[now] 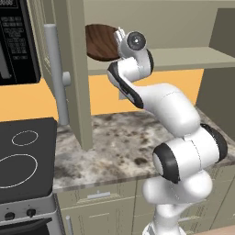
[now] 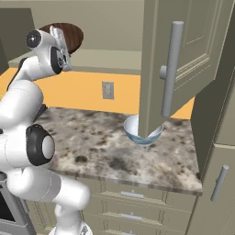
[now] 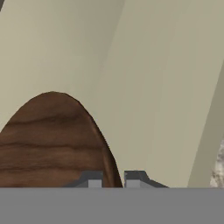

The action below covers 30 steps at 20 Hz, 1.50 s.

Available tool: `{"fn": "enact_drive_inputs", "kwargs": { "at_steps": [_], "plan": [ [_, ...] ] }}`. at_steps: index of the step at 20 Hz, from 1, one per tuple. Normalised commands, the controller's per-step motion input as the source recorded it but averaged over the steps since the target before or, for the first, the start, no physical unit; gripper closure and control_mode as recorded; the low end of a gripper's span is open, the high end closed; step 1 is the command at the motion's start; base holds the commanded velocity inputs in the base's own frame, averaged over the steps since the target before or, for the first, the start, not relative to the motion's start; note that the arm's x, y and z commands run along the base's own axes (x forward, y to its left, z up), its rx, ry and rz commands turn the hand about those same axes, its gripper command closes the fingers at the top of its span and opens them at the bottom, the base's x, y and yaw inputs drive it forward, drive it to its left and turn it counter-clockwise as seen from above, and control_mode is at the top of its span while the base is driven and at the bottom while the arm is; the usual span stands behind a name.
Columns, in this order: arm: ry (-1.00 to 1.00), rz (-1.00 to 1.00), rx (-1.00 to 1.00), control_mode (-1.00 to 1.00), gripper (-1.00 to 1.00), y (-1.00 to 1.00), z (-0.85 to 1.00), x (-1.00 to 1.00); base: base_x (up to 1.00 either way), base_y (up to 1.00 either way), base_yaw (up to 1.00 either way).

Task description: Open the cabinet. Pick the bowls from the counter and place them in the cabinet. Then close the cabinet.

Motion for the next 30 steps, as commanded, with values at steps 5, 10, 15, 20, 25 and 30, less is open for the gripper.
{"fn": "enact_drive_inputs", "kwargs": {
  "at_steps": [5, 10, 15, 20, 25, 30],
  "plan": [
    [0.07, 0.0, 0.0, -1.0, 1.0, 0.28, 0.0, 0.45, 0.0, 0.0, 0.0],
    [0.11, 0.01, 0.0, -1.0, 1.0, 0.22, 0.0, 0.49, 0.0, 0.0, 0.0],
    [0.09, 0.02, 0.0, -1.0, 1.0, 0.18, -0.04, 0.47, 0.0, 0.0, 0.0],
    [0.04, 0.02, 0.0, -1.0, 1.0, 0.14, -0.11, 0.4, 0.0, 0.0, 0.0],
    [0.01, 0.02, 0.0, -1.0, 1.0, 0.11, -0.17, 0.38, 0.0, 0.0, 0.0],
    [0.0, 0.0, 0.0, -1.0, 1.0, 0.09, -0.2, 0.34, 0.0, 0.0, 0.0]
  ]
}}
